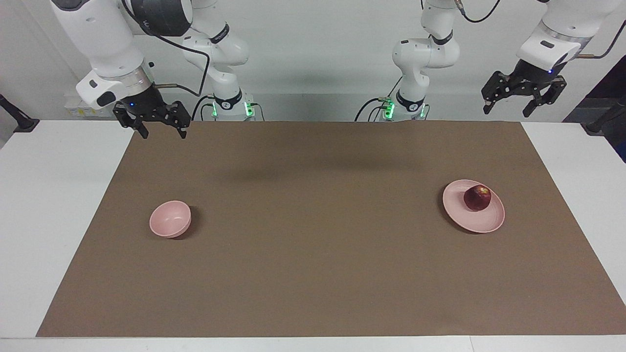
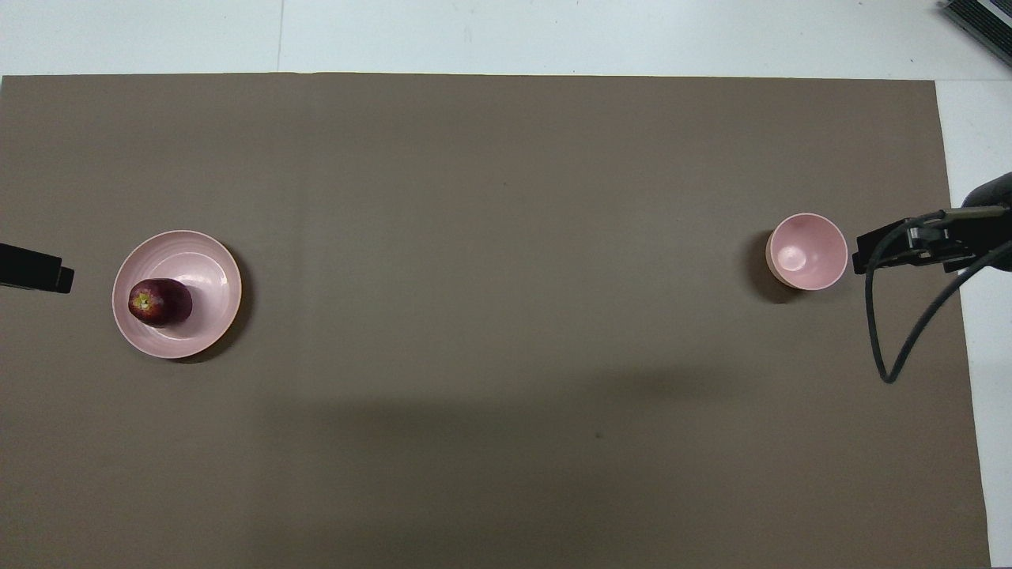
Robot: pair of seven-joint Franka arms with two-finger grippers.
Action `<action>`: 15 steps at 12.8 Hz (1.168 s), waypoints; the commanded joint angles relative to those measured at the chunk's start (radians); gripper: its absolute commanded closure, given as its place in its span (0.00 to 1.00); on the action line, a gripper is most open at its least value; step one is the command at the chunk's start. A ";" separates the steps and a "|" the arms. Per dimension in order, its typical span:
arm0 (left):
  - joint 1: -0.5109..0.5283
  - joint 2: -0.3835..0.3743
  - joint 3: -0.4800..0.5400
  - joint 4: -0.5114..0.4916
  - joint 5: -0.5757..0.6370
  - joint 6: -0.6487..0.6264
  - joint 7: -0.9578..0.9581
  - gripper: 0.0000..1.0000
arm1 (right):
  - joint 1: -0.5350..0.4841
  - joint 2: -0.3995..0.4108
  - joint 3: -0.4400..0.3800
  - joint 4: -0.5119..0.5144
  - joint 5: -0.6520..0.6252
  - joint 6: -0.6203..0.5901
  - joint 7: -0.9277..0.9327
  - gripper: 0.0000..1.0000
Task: Move apple from plate to bowl
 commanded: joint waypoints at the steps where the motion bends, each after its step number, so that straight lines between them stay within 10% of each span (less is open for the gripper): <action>1: 0.003 -0.013 0.002 -0.007 -0.008 -0.001 0.010 0.00 | -0.009 0.000 0.007 0.004 -0.003 -0.011 -0.001 0.00; 15: -0.011 -0.013 -0.005 -0.006 -0.009 -0.007 -0.005 0.00 | -0.009 0.000 0.009 0.004 -0.003 -0.010 -0.001 0.00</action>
